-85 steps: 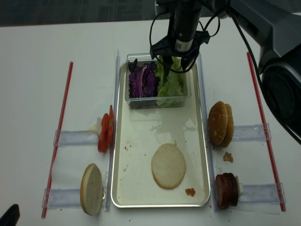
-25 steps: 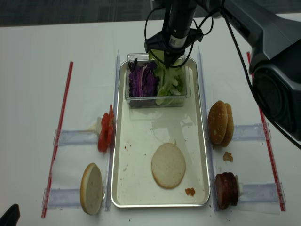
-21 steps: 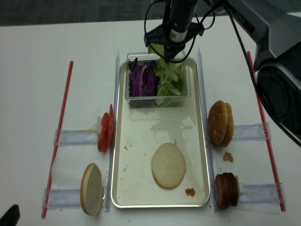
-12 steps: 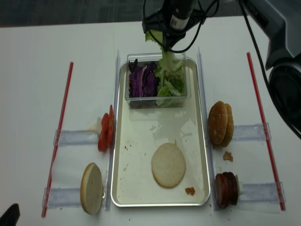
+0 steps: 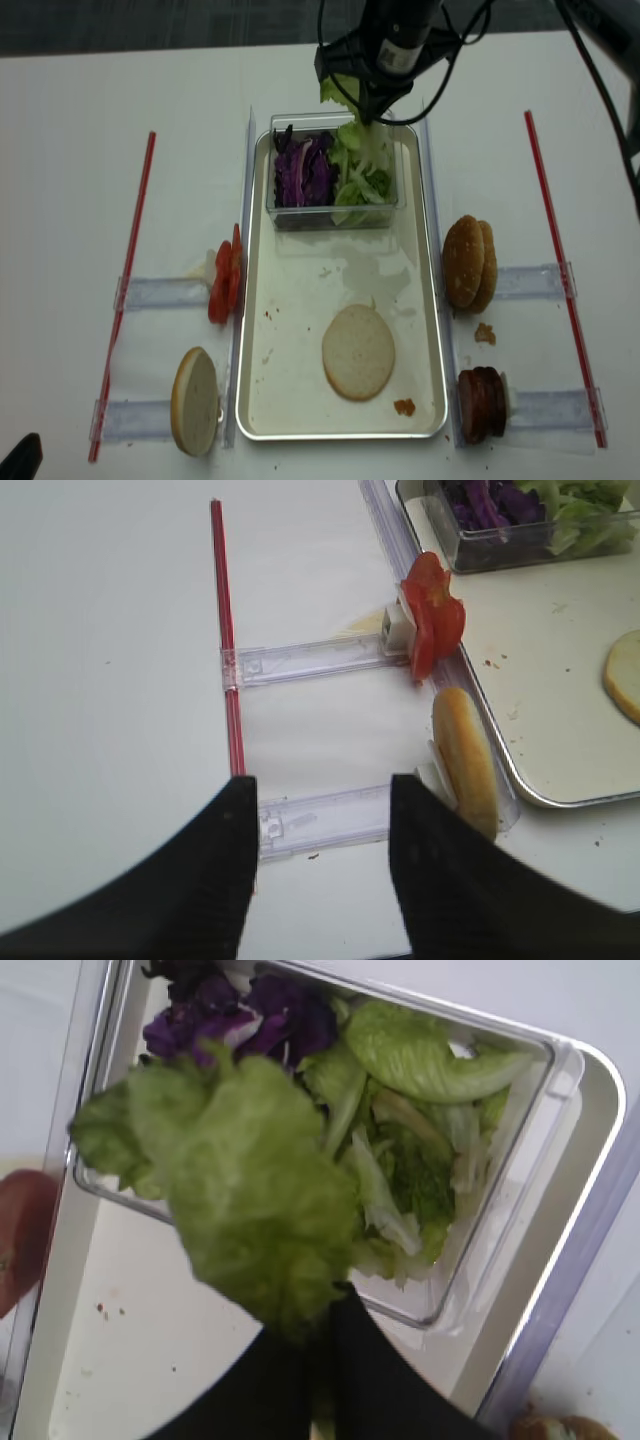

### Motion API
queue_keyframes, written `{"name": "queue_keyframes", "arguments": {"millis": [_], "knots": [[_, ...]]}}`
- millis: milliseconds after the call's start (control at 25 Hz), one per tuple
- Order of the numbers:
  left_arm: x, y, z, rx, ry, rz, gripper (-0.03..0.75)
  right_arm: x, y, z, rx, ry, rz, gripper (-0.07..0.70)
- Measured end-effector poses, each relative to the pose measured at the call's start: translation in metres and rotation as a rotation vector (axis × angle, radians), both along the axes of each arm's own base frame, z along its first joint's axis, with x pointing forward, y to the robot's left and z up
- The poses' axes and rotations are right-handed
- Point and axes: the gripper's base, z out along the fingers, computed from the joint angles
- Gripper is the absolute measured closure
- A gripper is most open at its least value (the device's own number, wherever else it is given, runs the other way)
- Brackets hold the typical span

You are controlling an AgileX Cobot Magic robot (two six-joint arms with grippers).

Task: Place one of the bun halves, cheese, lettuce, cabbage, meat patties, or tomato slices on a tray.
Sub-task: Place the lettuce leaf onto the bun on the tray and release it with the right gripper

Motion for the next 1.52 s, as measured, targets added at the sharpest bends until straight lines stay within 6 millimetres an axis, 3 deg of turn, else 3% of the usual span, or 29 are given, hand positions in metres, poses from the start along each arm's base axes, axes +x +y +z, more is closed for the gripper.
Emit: {"name": "queue_keyframes", "arguments": {"millis": [280, 400, 880, 1280, 1520], "knots": [[0.0, 0.0, 0.0, 0.0, 0.0, 0.0, 0.42, -0.036, -0.01, 0.013, -0.014, 0.018, 0.034, 0.574], [0.0, 0.0, 0.0, 0.0, 0.0, 0.0, 0.419, -0.056, -0.002, 0.011, -0.025, 0.035, 0.086, 0.574], [0.0, 0.0, 0.0, 0.0, 0.0, 0.0, 0.42, -0.121, 0.033, -0.04, -0.135, 0.189, 0.264, 0.595], [0.0, 0.0, 0.0, 0.0, 0.0, 0.0, 0.419, -0.142, 0.036, -0.081, -0.141, 0.184, 0.271, 0.595], [0.0, 0.0, 0.0, 0.0, 0.0, 0.0, 0.419, -0.142, 0.038, -0.089, -0.092, 0.144, 0.261, 0.595]]}}
